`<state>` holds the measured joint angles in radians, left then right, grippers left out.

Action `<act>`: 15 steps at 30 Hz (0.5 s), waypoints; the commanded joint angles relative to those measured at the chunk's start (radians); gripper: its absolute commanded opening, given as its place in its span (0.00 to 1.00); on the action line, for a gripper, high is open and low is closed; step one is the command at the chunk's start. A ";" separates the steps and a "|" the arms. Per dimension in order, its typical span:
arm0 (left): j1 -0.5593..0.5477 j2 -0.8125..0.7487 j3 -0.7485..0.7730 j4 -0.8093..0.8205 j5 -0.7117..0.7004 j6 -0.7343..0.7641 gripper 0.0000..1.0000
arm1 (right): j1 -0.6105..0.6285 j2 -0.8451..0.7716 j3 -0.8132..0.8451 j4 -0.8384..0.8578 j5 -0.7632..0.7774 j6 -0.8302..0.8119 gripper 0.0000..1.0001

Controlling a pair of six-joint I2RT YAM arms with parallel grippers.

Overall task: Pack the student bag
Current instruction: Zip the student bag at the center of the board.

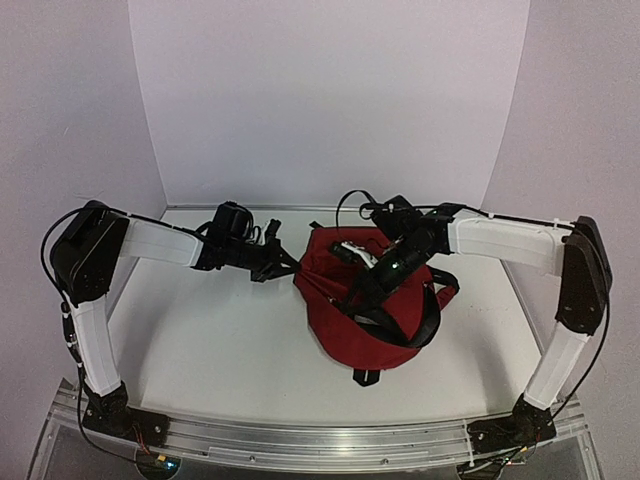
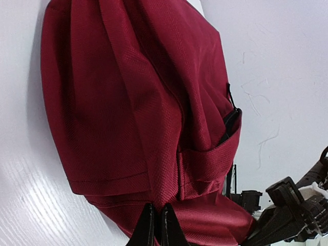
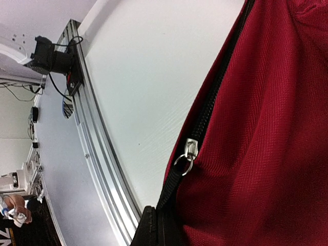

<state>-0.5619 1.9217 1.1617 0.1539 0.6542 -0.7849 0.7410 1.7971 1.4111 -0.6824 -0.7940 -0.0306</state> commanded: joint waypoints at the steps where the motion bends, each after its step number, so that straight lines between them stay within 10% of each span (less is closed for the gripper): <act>1: 0.111 0.006 0.048 -0.021 -0.175 0.030 0.00 | 0.020 -0.146 -0.063 -0.294 -0.101 -0.124 0.00; 11: 0.114 -0.037 0.044 -0.035 -0.136 0.105 0.01 | 0.020 -0.185 -0.075 -0.334 -0.102 -0.164 0.00; 15: 0.106 -0.159 -0.038 -0.042 -0.107 0.215 0.46 | 0.020 -0.182 -0.058 -0.331 -0.096 -0.172 0.00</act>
<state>-0.5041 1.9065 1.1654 0.1026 0.6314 -0.6890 0.7469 1.6474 1.3239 -0.8830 -0.8227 -0.1655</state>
